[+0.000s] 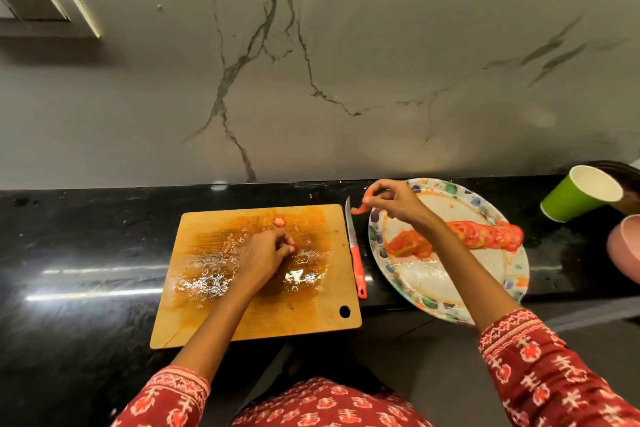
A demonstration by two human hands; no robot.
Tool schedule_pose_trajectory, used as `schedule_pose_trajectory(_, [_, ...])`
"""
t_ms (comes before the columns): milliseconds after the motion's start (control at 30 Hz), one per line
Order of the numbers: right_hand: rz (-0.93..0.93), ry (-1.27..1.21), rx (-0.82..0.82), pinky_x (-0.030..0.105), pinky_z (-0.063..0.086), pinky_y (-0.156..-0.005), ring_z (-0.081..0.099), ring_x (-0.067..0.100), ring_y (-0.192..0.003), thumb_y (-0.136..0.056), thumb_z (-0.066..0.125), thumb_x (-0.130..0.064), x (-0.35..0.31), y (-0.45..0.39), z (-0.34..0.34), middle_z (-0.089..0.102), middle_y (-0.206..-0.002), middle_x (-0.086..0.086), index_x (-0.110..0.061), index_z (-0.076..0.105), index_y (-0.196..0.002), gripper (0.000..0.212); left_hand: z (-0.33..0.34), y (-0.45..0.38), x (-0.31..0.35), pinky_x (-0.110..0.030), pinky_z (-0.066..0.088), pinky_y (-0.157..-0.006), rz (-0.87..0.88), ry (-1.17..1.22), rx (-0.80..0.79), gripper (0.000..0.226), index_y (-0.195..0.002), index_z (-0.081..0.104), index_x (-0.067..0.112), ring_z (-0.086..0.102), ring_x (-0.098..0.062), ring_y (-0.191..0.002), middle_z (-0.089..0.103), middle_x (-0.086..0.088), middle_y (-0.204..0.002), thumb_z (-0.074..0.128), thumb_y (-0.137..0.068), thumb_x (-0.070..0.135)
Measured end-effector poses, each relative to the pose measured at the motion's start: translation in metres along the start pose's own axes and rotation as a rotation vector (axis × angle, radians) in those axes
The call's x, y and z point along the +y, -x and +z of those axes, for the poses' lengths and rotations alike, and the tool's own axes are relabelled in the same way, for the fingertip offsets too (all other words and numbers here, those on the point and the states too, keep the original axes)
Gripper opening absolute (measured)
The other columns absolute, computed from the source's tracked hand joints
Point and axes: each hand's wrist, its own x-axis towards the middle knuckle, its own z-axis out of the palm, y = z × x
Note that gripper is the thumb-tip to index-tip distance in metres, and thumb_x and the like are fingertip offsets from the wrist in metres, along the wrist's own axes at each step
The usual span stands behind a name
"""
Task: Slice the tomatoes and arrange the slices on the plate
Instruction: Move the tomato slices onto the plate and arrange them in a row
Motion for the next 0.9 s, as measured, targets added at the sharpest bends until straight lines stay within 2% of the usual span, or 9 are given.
schedule_pose_trajectory(67, [0.009, 0.050, 0.049, 0.007, 0.039, -0.045, 0.061, 0.011, -0.067, -0.087, 0.063, -0.007, 0.009, 0.005, -0.022, 0.067, -0.079, 0.007, -0.001, 0.063, -0.094, 0.009, 0.003, -0.002, 0.011, -0.025, 0.044, -0.069, 0.024, 0.036, 0.009, 0.006, -0.093, 0.063, 0.023, 0.054, -0.007, -0.083, 0.059, 0.010, -0.088, 0.061, -0.087, 0.024])
schedule_pose_trajectory(133, [0.012, 0.120, 0.061, 0.009, 0.045, -0.054, 0.063, 0.012, -0.073, -0.084, 0.067, -0.008, 0.022, 0.012, -0.036, 0.069, -0.083, 0.008, -0.002, 0.067, -0.091, 0.009, 0.011, -0.004, 0.028, -0.024, 0.045, -0.069, 0.053, 0.061, -0.005, 0.005, -0.092, 0.063, 0.023, 0.055, -0.006, -0.082, 0.059, 0.010, -0.087, 0.061, -0.088, 0.023])
schedule_pose_trajectory(200, [0.029, 0.168, 0.066, 0.024, 0.055, -0.073, 0.067, 0.018, -0.082, -0.082, 0.071, -0.011, 0.038, 0.018, -0.046, 0.072, -0.086, 0.008, -0.005, 0.071, -0.088, 0.009, 0.021, -0.007, 0.047, -0.022, 0.042, -0.066, 0.082, 0.069, -0.039, 0.004, -0.091, 0.063, 0.022, 0.053, -0.005, -0.080, 0.057, 0.011, -0.084, 0.061, -0.087, 0.022])
schedule_pose_trajectory(267, [0.057, 0.157, 0.080, 0.031, 0.054, -0.080, 0.068, 0.018, -0.085, -0.083, 0.070, -0.012, 0.049, 0.027, -0.052, 0.073, -0.087, 0.008, -0.008, 0.071, -0.087, 0.006, 0.033, -0.011, 0.064, -0.024, 0.042, -0.066, 0.111, 0.065, -0.077, 0.005, -0.091, 0.064, 0.021, 0.052, -0.006, -0.080, 0.057, 0.010, -0.083, 0.063, -0.086, 0.022])
schedule_pose_trajectory(367, [0.097, 0.169, 0.105, 0.028, 0.051, -0.076, 0.063, 0.017, -0.086, -0.087, 0.065, -0.013, 0.059, 0.040, -0.060, 0.070, -0.091, 0.008, -0.007, 0.070, -0.092, 0.010, 0.051, -0.016, 0.084, -0.027, 0.047, -0.072, 0.152, 0.056, -0.118, 0.005, -0.090, 0.066, 0.022, 0.055, -0.007, -0.081, 0.064, 0.006, -0.088, 0.063, -0.086, 0.022])
schedule_pose_trajectory(500, [0.107, 0.208, 0.030, 0.020, 0.047, -0.066, 0.058, 0.014, -0.081, -0.089, 0.062, -0.012, 0.067, 0.048, -0.063, 0.065, -0.084, 0.003, -0.005, 0.069, -0.092, 0.011, 0.068, -0.021, 0.104, -0.026, 0.048, -0.067, 0.206, 0.099, -0.142, 0.002, -0.085, 0.067, 0.023, 0.059, -0.007, -0.078, 0.068, 0.008, -0.088, 0.066, -0.084, 0.022])
schedule_pose_trajectory(600, [0.098, 0.261, -0.013, 0.017, 0.046, -0.062, 0.058, 0.013, -0.083, -0.086, 0.064, -0.014, 0.069, 0.043, -0.055, 0.063, -0.087, 0.001, -0.008, 0.068, -0.094, 0.010, 0.075, -0.022, 0.114, -0.028, 0.049, -0.070, 0.219, 0.126, -0.142, 0.004, -0.081, 0.067, 0.021, 0.060, -0.006, -0.080, 0.066, 0.010, -0.083, 0.066, -0.083, 0.018])
schedule_pose_trajectory(800, [0.070, 0.510, -0.114, 0.034, 0.053, -0.076, 0.062, 0.017, -0.084, -0.082, 0.070, -0.027, 0.069, 0.022, -0.039, 0.068, -0.091, 0.003, -0.014, 0.071, -0.095, 0.018, 0.083, -0.027, 0.120, -0.026, 0.041, -0.069, 0.177, 0.078, -0.160, 0.004, -0.084, 0.067, 0.022, 0.057, -0.009, -0.085, 0.067, 0.005, -0.090, 0.066, -0.083, 0.019])
schedule_pose_trajectory(900, [0.058, 0.634, -0.120, 0.032, 0.051, -0.074, 0.062, 0.017, -0.084, -0.082, 0.070, -0.031, 0.069, 0.019, -0.038, 0.070, -0.095, 0.003, -0.015, 0.072, -0.098, 0.023, 0.085, -0.031, 0.122, -0.027, 0.042, -0.069, 0.162, 0.065, -0.150, 0.006, -0.086, 0.068, 0.022, 0.059, -0.011, -0.087, 0.068, 0.003, -0.090, 0.064, -0.084, 0.018])
